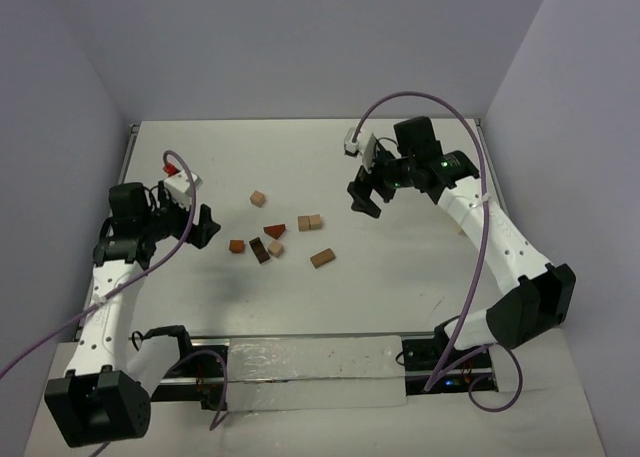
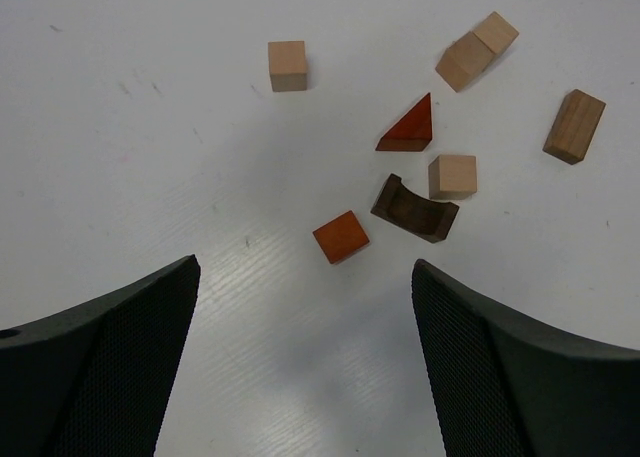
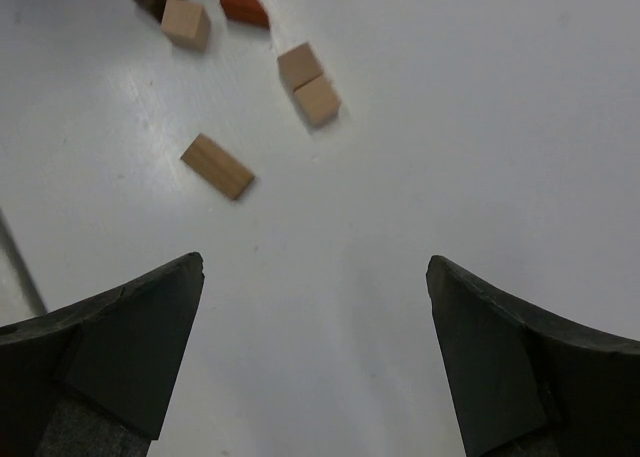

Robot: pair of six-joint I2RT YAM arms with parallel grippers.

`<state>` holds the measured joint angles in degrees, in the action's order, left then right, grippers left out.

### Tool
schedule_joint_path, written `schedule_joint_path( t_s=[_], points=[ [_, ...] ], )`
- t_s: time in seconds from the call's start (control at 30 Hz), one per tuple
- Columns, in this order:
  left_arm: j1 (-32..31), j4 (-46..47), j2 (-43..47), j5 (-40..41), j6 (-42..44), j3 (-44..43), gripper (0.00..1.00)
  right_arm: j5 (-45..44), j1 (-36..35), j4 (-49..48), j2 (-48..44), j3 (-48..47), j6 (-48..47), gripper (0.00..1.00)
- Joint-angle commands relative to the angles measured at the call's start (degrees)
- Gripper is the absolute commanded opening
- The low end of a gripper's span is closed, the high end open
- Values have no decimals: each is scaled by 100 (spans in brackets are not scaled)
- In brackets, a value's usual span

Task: Build the wood block tower

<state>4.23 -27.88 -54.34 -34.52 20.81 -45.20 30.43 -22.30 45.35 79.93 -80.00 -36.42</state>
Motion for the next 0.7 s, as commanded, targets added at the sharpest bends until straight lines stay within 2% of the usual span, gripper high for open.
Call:
schedule_joint_path(
  t_s=[0.0, 0.1, 0.27, 0.47, 0.67],
  points=[
    [-693, -64, -471, 423, 275, -424, 92, 119, 119, -582, -502, 555, 363, 100],
    [-1179, -213, -829, 489, 613, -592, 92, 286, 246, -640, -545, 770, 483, 100],
    [-1578, -317, -1481, 583, 862, -794, 91, 348, 295, -745, -532, 939, 599, 100],
    [-1752, -347, -2085, 818, 1025, -1068, 87, 520, 312, -782, -454, 1091, 695, 100],
    [-1777, -845, -2629, 1226, 1985, -1218, 78, 586, 305, -764, -434, 1153, 724, 100]
  ],
)
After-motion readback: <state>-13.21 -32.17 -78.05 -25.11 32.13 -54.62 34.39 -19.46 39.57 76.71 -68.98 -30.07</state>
